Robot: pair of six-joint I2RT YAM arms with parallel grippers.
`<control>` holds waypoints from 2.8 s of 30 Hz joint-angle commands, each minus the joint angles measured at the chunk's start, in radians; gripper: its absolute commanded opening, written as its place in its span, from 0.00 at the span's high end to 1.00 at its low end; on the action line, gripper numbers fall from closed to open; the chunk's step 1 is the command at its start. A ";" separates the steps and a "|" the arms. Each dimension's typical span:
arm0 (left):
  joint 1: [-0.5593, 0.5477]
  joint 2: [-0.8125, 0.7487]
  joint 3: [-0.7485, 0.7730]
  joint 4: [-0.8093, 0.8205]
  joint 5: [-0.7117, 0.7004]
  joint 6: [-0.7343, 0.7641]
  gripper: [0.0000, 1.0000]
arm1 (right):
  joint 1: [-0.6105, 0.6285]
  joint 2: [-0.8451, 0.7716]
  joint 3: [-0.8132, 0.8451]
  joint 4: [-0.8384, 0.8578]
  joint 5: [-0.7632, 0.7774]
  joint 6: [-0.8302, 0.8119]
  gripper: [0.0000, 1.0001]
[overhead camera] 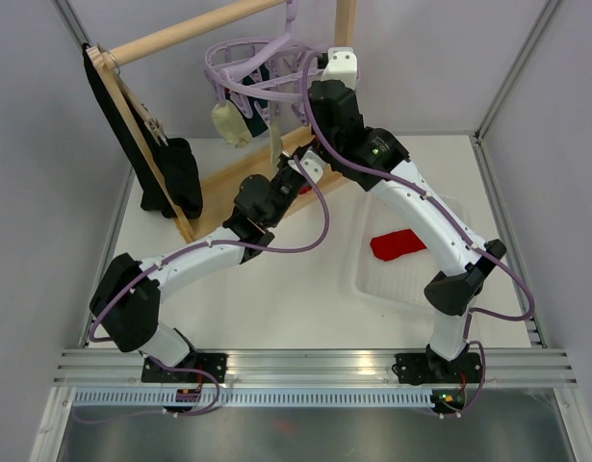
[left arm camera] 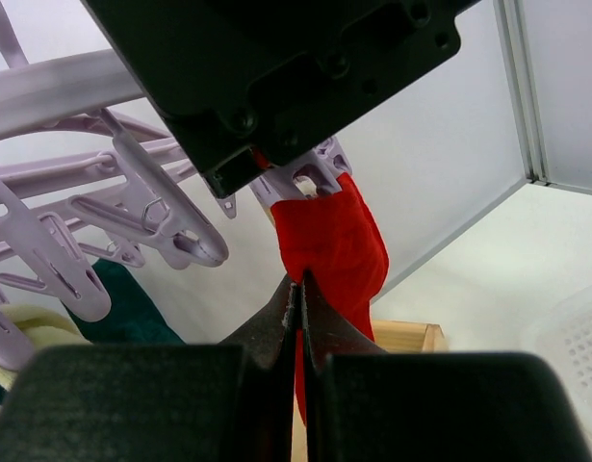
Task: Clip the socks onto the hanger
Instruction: Clamp the sock onto the hanger.
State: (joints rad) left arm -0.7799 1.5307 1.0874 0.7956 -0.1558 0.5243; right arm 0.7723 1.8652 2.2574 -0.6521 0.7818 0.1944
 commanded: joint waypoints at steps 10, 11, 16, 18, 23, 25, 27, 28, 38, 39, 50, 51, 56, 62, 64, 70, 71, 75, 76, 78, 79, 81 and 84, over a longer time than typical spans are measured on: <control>-0.010 -0.050 -0.052 0.082 0.009 -0.012 0.98 | -0.005 0.002 0.041 0.015 0.059 -0.001 1.00; -0.010 -0.050 -0.053 0.083 0.007 -0.010 0.98 | -0.005 0.000 0.042 0.017 0.062 -0.003 1.00; -0.010 -0.052 -0.050 0.088 0.002 -0.006 0.98 | -0.005 0.006 0.045 0.014 0.060 -0.003 1.00; -0.010 -0.052 -0.049 0.088 0.002 -0.001 0.98 | -0.005 0.006 0.047 0.012 0.060 -0.003 1.00; -0.015 -0.055 -0.047 0.093 -0.007 0.002 0.98 | -0.004 0.006 0.045 0.008 0.063 -0.003 1.00; -0.021 -0.055 -0.049 0.102 -0.014 0.008 0.98 | -0.005 0.008 0.047 0.008 0.063 -0.003 1.00; -0.024 -0.053 -0.049 0.106 -0.021 0.008 0.98 | -0.005 0.009 0.047 0.005 0.063 -0.004 1.00; -0.028 -0.052 -0.050 0.109 -0.024 0.011 0.98 | -0.004 0.011 0.048 0.006 0.063 -0.001 1.00; -0.058 -0.026 -0.047 0.159 -0.097 0.040 0.98 | -0.004 0.020 0.065 -0.009 0.080 -0.007 1.00; -0.059 -0.021 -0.047 0.168 -0.108 0.045 0.98 | -0.004 0.020 0.067 -0.011 0.082 -0.007 1.00; -0.061 0.016 -0.008 0.186 -0.159 0.059 0.98 | -0.004 0.017 0.057 -0.015 0.093 -0.010 1.00; -0.061 0.020 -0.004 0.180 -0.165 0.059 0.98 | -0.004 0.015 0.056 -0.014 0.093 -0.010 1.00; -0.064 0.034 -0.003 0.194 -0.199 0.051 0.98 | -0.005 0.014 0.054 -0.011 0.083 -0.006 1.00; -0.067 0.036 0.003 0.218 -0.209 0.028 0.98 | -0.004 0.011 0.039 -0.008 0.083 -0.003 1.00; -0.068 0.034 0.006 0.225 -0.206 0.026 0.98 | -0.005 0.009 0.037 -0.009 0.086 -0.003 1.00; -0.076 0.026 0.000 0.229 -0.205 0.020 0.98 | -0.004 0.008 0.036 -0.009 0.088 0.002 1.00; -0.078 0.026 0.000 0.232 -0.206 0.019 0.98 | -0.004 0.008 0.036 -0.011 0.088 0.005 1.00; -0.084 0.025 -0.007 0.244 -0.217 0.013 0.98 | -0.005 0.006 0.034 -0.014 0.093 0.008 1.00; -0.087 0.025 -0.011 0.251 -0.220 0.013 0.98 | -0.005 0.008 0.034 -0.014 0.093 0.010 1.00; -0.091 0.026 -0.014 0.261 -0.231 0.010 0.98 | -0.005 0.003 0.033 -0.014 0.094 0.011 1.00; -0.091 0.028 -0.012 0.263 -0.232 0.006 0.98 | -0.005 0.003 0.033 -0.012 0.094 0.013 1.00; -0.094 0.032 -0.006 0.263 -0.234 0.003 0.98 | -0.004 0.000 0.033 -0.014 0.094 0.013 1.00; -0.096 0.037 -0.003 0.263 -0.238 0.006 0.98 | -0.005 -0.001 0.031 -0.015 0.089 0.017 1.00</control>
State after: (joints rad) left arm -0.8673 1.5623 1.0534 1.0000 -0.3679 0.5507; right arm 0.7753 1.8805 2.2803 -0.6670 0.8146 0.1883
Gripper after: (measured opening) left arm 0.027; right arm 0.327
